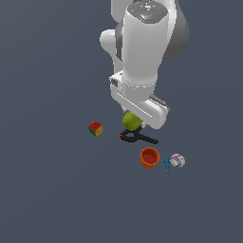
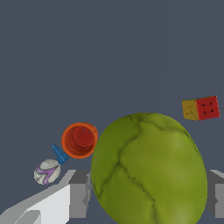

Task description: Pick up a designated object from a clutter of objects.

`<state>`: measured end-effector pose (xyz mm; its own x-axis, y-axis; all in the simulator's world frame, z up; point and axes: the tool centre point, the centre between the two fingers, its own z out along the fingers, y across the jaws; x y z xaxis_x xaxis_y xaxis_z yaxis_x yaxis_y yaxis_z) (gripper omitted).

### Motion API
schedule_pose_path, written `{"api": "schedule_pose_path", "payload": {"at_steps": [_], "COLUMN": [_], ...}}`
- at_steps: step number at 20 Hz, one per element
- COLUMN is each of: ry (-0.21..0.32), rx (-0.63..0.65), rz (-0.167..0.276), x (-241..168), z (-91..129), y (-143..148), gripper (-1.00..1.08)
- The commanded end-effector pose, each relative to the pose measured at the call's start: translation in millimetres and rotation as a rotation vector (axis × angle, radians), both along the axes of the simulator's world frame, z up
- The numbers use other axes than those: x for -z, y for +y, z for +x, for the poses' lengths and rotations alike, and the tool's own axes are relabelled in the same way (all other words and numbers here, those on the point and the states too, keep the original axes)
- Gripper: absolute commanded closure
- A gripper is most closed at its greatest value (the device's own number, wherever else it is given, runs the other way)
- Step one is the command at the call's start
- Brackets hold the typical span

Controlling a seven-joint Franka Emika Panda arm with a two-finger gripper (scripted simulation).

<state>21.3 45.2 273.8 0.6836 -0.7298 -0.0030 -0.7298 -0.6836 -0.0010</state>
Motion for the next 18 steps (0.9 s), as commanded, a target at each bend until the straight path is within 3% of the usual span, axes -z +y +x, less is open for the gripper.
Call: {"api": "schedule_pose_path", "payload": {"at_steps": [1, 10, 18], "ry": [-0.001, -0.001, -0.001], "rx": [-0.001, 0.0, 0.0], "rz": [0.001, -0.001, -0.003], "x": [-27.7, -105.8, -139.1], "z": [-0.2, 2.6, 5.8], "y": [-18.3, -72.4, -95.5], "gripper": [1.08, 1.08, 1.08]}}
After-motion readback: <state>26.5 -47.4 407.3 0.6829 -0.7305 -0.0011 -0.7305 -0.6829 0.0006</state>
